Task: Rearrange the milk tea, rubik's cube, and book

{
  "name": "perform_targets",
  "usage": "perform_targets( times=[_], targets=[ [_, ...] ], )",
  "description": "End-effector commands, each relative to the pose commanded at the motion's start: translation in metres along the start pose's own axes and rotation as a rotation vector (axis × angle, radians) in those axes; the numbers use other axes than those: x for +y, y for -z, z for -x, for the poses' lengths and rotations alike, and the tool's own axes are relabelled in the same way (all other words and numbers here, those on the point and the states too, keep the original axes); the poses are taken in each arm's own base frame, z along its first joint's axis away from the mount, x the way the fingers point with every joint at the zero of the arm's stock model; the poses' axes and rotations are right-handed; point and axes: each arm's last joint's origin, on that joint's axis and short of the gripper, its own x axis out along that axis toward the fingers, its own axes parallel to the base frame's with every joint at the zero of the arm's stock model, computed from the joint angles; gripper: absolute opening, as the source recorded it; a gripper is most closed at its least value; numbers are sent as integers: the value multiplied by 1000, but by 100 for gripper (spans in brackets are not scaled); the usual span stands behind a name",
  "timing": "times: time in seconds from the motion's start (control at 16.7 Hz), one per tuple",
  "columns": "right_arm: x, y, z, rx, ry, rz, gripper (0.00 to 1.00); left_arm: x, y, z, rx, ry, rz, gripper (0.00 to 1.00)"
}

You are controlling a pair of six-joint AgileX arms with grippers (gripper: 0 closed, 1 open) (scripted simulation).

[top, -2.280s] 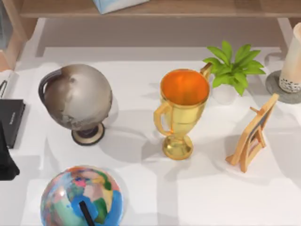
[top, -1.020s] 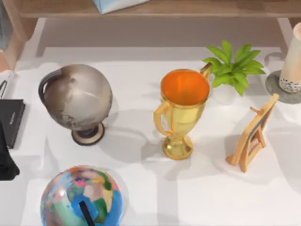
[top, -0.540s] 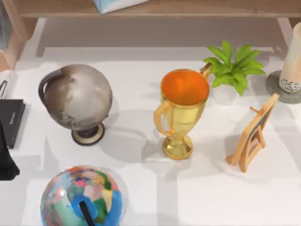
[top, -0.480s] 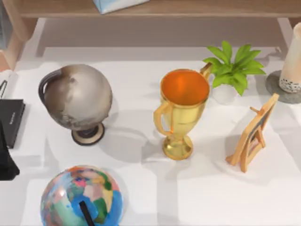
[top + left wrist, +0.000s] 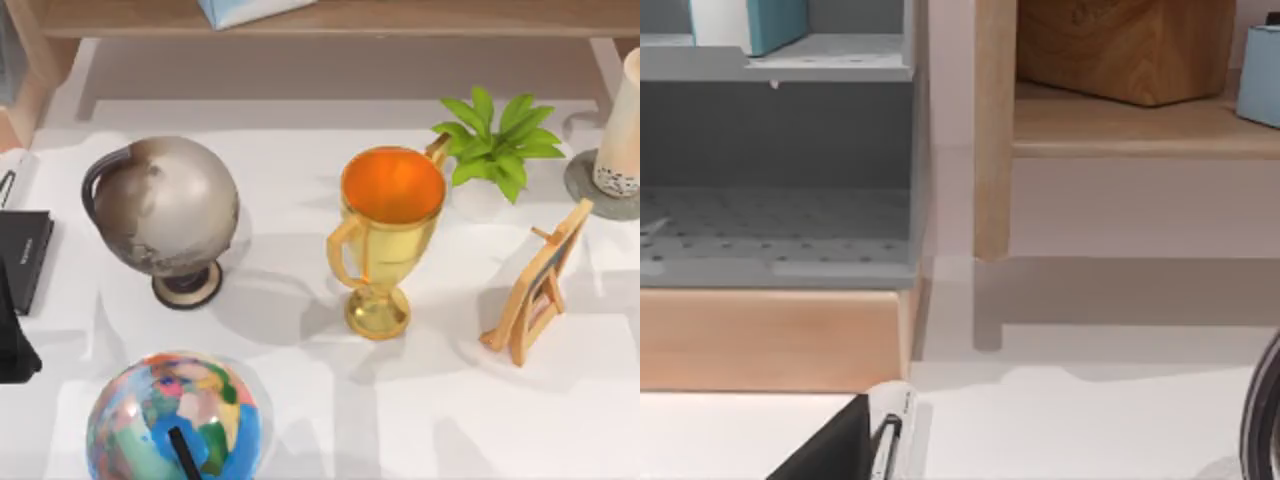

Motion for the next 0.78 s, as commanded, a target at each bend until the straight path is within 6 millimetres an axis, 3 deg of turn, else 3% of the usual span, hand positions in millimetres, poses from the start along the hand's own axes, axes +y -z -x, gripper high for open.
perform_targets(
  times=[0.18,0.36,0.48,0.78],
  targets=[
    [-5,57,17,7,-2,0,100,0,0,0,0,0,0,100],
    [-7,91,21,11,-4,0,100,0,0,0,0,0,0,100],
    [-8,100,21,12,-5,0,100,0,0,0,0,0,0,100],
    [-8,100,21,12,-5,0,100,0,0,0,0,0,0,100]
  ],
)
